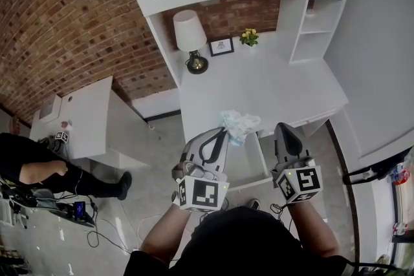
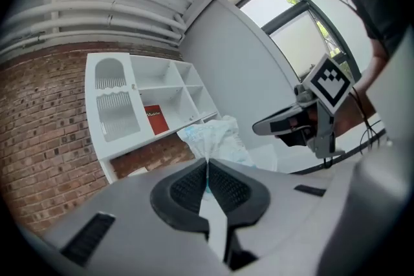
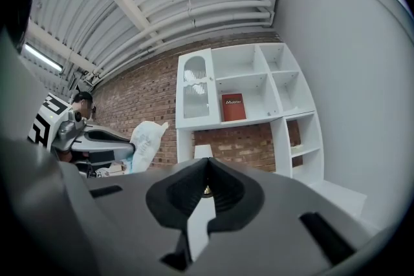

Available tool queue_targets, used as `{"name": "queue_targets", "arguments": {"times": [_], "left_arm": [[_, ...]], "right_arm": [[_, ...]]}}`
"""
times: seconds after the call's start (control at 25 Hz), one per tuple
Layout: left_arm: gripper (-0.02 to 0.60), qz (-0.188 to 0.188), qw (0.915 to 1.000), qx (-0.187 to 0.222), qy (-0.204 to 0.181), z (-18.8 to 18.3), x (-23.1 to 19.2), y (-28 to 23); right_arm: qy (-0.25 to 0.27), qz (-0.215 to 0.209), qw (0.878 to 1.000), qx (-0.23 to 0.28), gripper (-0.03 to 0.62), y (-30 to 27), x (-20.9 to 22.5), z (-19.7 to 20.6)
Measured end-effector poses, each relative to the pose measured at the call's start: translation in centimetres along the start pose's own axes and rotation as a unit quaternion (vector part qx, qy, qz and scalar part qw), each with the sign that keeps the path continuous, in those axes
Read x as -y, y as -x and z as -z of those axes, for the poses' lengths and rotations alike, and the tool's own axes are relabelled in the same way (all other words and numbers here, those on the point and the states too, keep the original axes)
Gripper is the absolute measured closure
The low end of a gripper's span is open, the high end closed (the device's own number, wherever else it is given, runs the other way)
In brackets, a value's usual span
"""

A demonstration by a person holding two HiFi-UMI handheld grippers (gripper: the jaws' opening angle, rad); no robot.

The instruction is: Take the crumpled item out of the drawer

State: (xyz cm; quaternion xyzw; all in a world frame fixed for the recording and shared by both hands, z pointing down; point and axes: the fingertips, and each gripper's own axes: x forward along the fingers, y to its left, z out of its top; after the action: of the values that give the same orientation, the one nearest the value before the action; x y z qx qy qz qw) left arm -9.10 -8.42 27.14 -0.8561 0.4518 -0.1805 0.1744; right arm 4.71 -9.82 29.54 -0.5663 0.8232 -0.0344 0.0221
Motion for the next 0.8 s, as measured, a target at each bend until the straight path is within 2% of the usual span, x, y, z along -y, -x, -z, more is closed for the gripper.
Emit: {"name": "queue_targets", "arguments": {"times": [0.24,0.8], "left_arm": [[0.566,-0.007,0.9998,0.003,-0.02,0.3,-0.6,0.0],[0.566,-0.002,0.9999,-0.008,-0.01,2.0,-1.5,-1.0]], "right_arm": [[0.005,-0.003,1.0,0.003,0.594,-0.6,-0.4,-0.2],[0.0,-0.01,1.0,-0.01,0.594,-2.1,-0.7,0.6]]}}
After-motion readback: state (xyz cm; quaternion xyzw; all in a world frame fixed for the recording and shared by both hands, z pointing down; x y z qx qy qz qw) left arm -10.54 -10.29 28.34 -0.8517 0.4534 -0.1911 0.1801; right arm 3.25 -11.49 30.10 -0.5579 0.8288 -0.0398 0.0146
